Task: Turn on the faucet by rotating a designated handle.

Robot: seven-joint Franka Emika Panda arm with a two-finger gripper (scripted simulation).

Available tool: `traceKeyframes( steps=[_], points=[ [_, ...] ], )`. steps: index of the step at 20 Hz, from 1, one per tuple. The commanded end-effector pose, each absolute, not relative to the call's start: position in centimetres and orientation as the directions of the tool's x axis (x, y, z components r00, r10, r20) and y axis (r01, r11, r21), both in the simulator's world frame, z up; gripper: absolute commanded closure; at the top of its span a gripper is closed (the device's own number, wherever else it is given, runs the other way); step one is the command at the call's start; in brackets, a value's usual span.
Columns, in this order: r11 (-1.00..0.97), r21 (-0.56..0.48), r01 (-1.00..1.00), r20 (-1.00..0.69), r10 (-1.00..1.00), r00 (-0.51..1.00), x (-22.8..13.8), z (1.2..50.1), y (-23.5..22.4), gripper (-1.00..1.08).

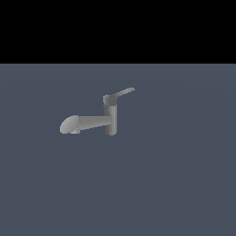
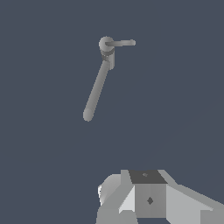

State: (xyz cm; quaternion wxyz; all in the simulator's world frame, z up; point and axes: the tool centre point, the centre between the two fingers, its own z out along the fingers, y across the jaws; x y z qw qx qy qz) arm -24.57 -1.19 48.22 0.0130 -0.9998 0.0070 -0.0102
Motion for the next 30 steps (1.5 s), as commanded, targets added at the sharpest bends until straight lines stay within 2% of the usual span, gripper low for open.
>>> traceKeyframes(
  steps=[1,9,17,30],
  points=[
    [-1.000,-0.026,-0.014,0.020,-0.014,1.000,-24.6,48.2,-1.2,1.08],
    [-1.000,-0.026,0.006,-0.006,0.006,1.000,-24.6,47.9,0.8,1.08],
    [-0.999,-0.032,-0.008,-0.008,-0.008,1.000,-24.3,47.8,0.8,1.08],
    [-0.973,-0.099,-0.209,-0.040,-0.206,0.978,-19.4,46.0,0.8,1.08]
  ],
)
